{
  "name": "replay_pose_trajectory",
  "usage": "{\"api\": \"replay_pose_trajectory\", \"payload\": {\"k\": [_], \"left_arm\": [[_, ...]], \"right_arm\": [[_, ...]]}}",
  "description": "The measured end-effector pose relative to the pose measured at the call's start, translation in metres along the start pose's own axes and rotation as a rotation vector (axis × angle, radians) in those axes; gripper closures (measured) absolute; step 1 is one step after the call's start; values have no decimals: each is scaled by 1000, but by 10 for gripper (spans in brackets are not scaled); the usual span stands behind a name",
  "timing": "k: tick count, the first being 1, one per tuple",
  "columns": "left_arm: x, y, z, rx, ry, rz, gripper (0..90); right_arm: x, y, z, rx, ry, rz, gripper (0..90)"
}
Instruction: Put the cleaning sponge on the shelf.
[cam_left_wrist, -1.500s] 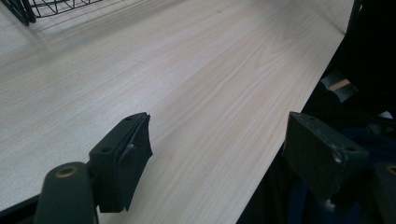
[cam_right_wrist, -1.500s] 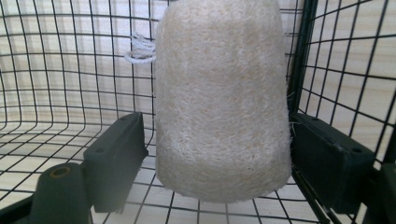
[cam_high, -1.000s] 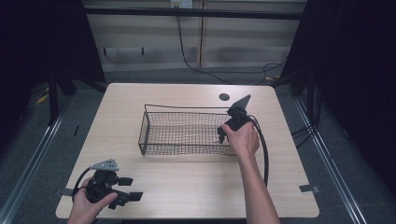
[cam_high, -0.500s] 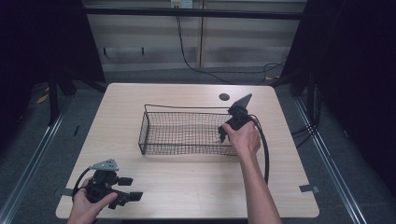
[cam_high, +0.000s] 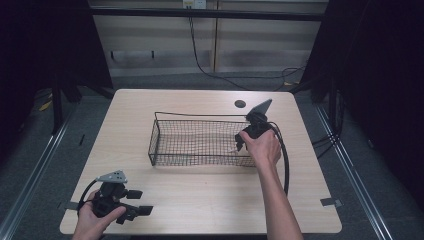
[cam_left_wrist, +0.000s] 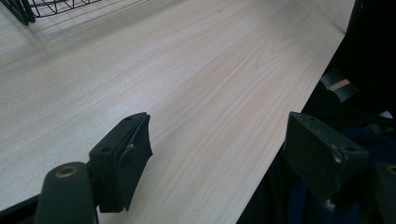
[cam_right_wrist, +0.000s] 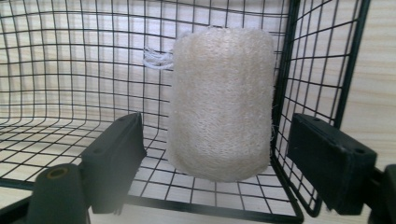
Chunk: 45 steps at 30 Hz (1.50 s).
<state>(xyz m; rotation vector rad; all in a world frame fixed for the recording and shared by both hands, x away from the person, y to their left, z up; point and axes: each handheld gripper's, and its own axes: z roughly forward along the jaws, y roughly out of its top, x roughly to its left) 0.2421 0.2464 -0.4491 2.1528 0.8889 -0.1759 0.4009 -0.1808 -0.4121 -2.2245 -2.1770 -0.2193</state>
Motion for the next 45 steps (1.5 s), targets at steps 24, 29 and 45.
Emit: {"api": "replay_pose_trajectory", "payload": {"k": [24,29,45], "left_arm": [[0,0,1,0,-1,0,228],[0,0,1,-2,0,0,228],[0,0,2,5,2,0,228]], "right_arm": [[-7,-17,-23,-74,90,-160,211],[-8,-20,-24,-61,107,-183,224],[-6,-47,-38,-119,170,-295,246]]}}
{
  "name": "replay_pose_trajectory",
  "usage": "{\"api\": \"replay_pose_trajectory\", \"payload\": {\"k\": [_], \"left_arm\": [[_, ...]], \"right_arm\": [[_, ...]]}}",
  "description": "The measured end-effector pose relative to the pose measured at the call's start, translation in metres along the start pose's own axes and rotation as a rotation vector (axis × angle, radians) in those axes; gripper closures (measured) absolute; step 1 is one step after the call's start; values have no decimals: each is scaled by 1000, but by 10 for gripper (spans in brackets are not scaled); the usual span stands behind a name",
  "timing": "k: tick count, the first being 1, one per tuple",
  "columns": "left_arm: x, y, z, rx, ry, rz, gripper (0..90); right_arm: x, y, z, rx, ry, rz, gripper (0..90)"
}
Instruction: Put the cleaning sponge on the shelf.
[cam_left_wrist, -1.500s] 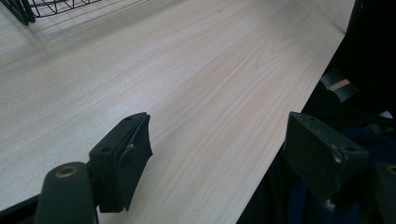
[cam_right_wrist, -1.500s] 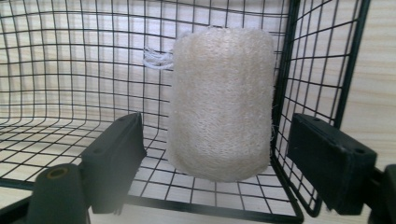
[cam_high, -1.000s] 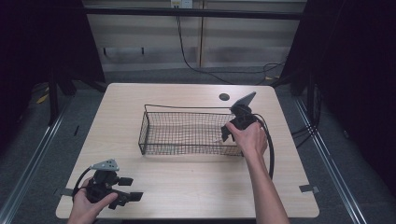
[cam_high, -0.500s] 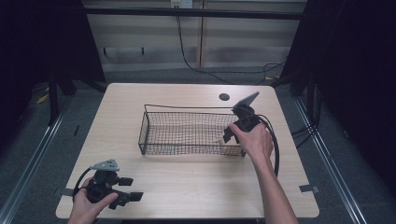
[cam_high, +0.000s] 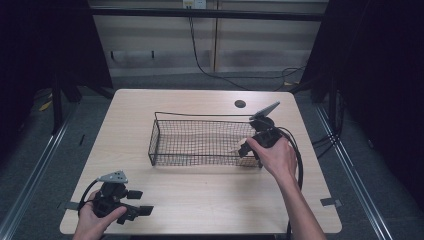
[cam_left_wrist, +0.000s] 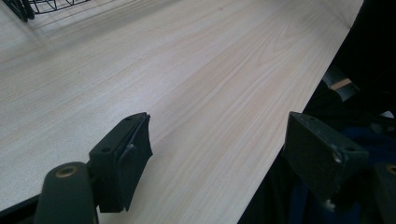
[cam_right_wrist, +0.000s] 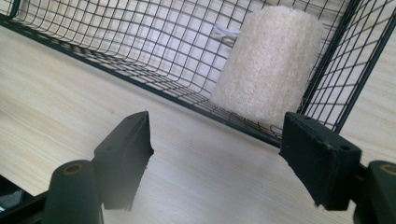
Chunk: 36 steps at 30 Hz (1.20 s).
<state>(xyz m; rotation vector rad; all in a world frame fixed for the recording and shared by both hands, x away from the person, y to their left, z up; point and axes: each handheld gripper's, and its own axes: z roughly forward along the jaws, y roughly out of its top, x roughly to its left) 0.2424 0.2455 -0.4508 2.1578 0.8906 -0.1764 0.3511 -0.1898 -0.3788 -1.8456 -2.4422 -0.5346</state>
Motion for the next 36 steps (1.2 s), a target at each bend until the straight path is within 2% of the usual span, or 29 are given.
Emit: {"api": "replay_pose_trajectory", "payload": {"k": [10,14,17,19,22,26,35,36], "left_arm": [[0,0,-1,-10,-1,-5,224],[1,0,-1,-7,2,-7,224],[0,0,0,-6,2,-7,224],[0,0,0,-10,-2,-11,224],[0,0,0,-9,4,-8,224],[0,0,-1,-12,4,-10,224],[1,0,0,-8,8,-8,224],[0,0,0,-10,7,-11,224]], "right_arm": [[1,-25,4,-30,21,-48,246],[2,-35,4,-50,58,-58,244],[2,-40,4,-59,56,-71,243],[1,-45,5,-73,91,-67,243],[4,-51,7,-60,79,-84,239],[4,-61,9,-105,131,-105,230],[-3,-84,16,-114,115,-113,242],[-3,-87,16,-128,113,-120,244]]}}
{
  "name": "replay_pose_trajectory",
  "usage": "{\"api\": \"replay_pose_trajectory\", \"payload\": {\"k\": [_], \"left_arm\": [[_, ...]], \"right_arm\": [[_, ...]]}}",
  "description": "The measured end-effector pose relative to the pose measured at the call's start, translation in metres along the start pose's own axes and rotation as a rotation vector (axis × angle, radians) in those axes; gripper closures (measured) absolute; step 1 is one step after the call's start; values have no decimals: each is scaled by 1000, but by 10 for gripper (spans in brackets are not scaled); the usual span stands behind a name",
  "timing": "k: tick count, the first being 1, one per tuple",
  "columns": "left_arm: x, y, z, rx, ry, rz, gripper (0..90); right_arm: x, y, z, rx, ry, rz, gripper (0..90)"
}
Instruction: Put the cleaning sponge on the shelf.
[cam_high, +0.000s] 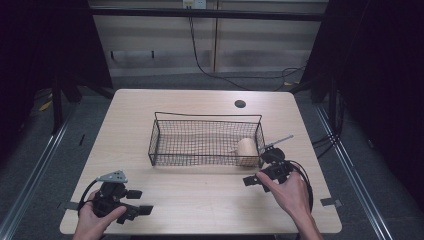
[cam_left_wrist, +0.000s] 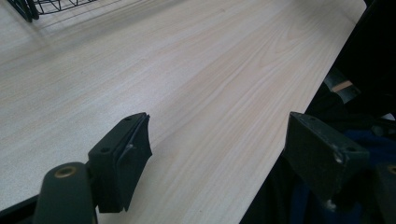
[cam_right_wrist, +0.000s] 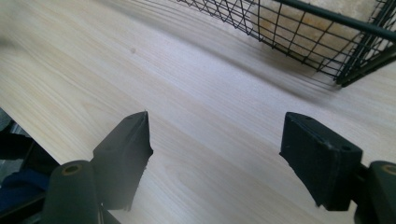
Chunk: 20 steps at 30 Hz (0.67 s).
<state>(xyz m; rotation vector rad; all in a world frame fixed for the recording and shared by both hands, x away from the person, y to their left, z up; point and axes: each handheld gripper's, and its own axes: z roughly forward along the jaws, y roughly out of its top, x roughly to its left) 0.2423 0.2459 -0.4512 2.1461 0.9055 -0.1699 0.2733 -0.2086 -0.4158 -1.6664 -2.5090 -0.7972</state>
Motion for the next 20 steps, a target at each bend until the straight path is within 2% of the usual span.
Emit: {"api": "replay_pose_trajectory", "payload": {"k": [5,11,15,20], "left_arm": [[0,0,0,4,0,3,224],[0,0,0,0,-1,0,224],[0,0,1,6,-4,1,224],[0,0,1,6,-3,2,224]], "right_arm": [[1,-17,-1,-24,-4,-7,258],[0,-36,3,-9,-5,-6,263],[-2,-46,4,-29,-9,7,267],[-9,-55,7,-85,0,11,272]]}}
